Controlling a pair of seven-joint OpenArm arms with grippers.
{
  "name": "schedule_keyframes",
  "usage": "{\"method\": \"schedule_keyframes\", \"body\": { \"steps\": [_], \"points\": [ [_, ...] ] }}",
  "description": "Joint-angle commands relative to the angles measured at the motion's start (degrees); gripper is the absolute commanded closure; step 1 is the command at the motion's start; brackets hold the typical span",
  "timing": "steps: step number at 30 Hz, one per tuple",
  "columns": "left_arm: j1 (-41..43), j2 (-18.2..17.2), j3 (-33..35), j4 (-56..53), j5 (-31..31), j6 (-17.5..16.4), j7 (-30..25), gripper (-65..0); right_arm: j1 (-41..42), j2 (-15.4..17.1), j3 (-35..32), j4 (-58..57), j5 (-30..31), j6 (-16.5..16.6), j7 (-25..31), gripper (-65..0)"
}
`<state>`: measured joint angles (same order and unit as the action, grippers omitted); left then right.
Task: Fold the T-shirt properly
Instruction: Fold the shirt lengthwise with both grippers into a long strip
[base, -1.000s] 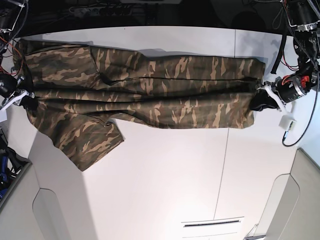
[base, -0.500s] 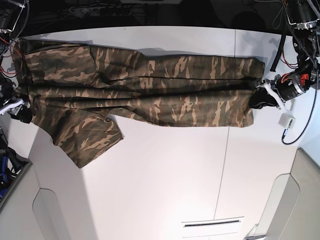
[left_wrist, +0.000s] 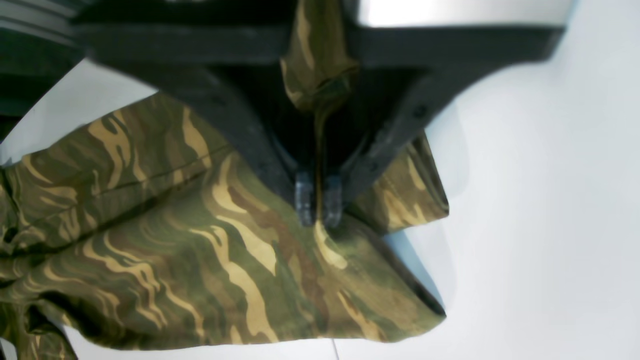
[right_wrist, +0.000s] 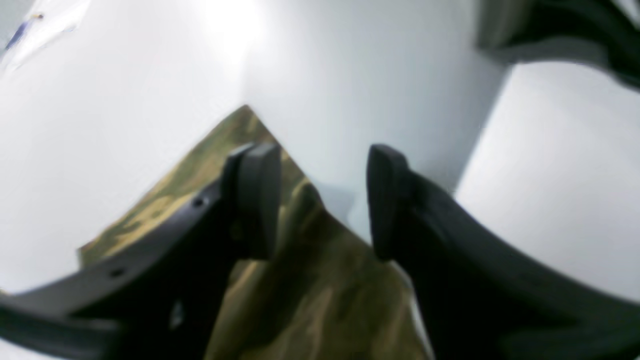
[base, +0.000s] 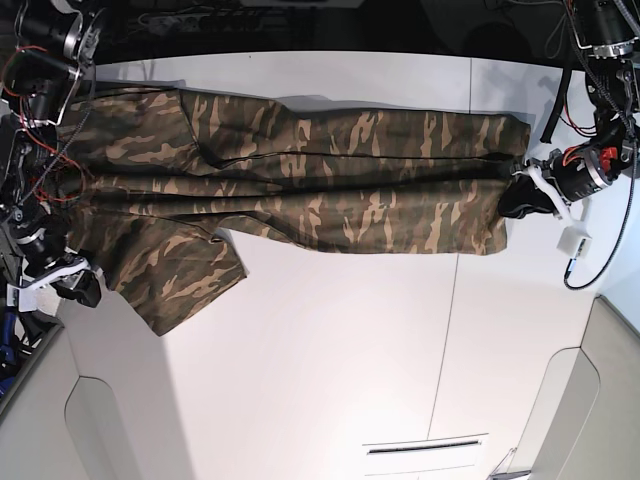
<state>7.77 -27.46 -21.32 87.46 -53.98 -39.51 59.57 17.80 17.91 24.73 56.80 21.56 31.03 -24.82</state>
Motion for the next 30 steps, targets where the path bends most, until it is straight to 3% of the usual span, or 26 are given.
{"method": "schedule_keyframes", "body": {
  "steps": [1, 7, 15, 17, 20, 22, 25, 30],
  "points": [
    [-0.59, -0.96, -0.35, 0.96, -1.07, -0.49, -1.03, 0.0, 2.16, 0.98, -0.57, -1.53, 0.0, 0.02, 1.57, -28.1],
    [-0.61, -0.94, -0.35, 0.96, -1.11, -0.49, -1.09, 0.0, 5.53, 0.96, -6.54, -11.61, -0.13, 0.15, 3.02, -28.0],
    [-0.59, -0.31, -0.35, 0.96, -1.09, -0.49, -2.12, 0.0, 5.49, -0.98, -12.11, -11.91, 0.04, 0.28, 2.49, -26.5],
    [-0.59, 0.04, -0.35, 0.96, -1.07, -0.49, -2.12, 0.0, 5.49, -1.6, -12.11, -11.91, 0.02, 0.28, 2.43, -19.0],
    [-0.59, -0.02, -0.35, 0.96, -1.05, -0.49, -2.12, 0.0, 5.51, -2.08, -12.11, -11.91, 0.07, 0.79, 2.27, -1.5],
    [-0.59, 0.0, -0.35, 0.96, -1.05, -0.49, -2.12, 0.0, 5.51, -2.08, -12.11, -11.82, 0.07, 1.84, 1.77, 0.0],
    [-0.61, 0.0, -0.35, 0.96, -1.07, -0.49, -2.12, 0.0, 5.51, -1.84, -12.04, -10.25, 0.52, 1.77, -2.14, 0.0],
    [-0.63, -0.02, -0.35, 0.98, -1.16, -0.49, -2.12, 0.0, 5.11, -1.09, -9.49, -2.93, 6.54, 1.79, -14.82, 0.0]
  ]
}}
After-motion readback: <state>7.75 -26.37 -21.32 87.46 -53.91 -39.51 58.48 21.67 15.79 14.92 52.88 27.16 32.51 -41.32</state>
